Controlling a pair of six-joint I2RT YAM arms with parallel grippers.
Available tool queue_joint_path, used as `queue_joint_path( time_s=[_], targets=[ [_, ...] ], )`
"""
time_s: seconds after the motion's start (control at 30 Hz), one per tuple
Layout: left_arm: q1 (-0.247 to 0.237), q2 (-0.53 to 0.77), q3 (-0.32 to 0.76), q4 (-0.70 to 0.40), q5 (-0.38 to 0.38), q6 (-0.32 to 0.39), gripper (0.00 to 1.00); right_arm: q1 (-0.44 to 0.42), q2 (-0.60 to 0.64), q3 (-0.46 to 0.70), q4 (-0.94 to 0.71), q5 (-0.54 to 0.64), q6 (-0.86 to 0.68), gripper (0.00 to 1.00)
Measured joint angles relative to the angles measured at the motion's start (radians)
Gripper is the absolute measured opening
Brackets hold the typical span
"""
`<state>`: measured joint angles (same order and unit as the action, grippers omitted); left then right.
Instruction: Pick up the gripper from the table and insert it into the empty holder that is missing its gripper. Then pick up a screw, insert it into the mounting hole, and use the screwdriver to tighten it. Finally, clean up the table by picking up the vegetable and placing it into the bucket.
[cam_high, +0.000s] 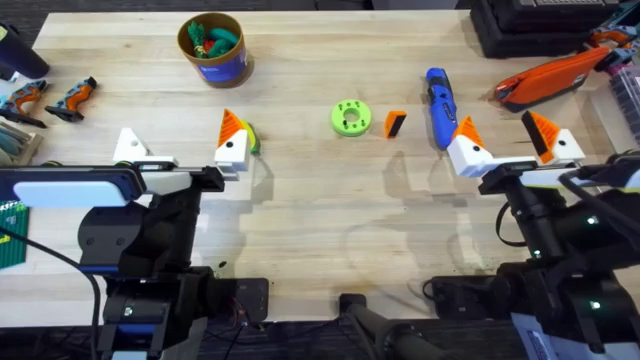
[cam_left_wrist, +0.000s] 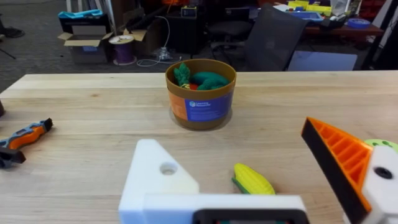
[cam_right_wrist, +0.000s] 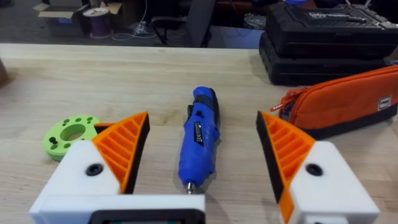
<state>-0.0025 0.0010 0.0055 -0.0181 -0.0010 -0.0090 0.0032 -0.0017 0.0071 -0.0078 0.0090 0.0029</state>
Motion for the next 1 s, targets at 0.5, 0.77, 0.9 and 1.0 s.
queue_joint_path(
  time_s=[0.5,0.77,0.9,1.0],
  targets=[
    [0.000,0.000,0.000,0.025,0.000,0.000,0.985,0.000,0.000,0.000,0.009,0.000,0.000,0.989],
    [0.000,0.000,0.045,0.078,-0.003,0.000,0.985,0.000,0.002,0.036,0.123,-0.018,0.000,0.990],
    [0.000,0.020,0.200,-0.062,-0.004,0.000,0.985,0.000,0.003,0.164,0.049,-0.024,0.000,0.990],
    [0.000,0.081,0.351,-0.173,-0.010,0.000,0.985,0.000,0.032,0.305,-0.058,-0.026,0.000,0.990]
  ],
)
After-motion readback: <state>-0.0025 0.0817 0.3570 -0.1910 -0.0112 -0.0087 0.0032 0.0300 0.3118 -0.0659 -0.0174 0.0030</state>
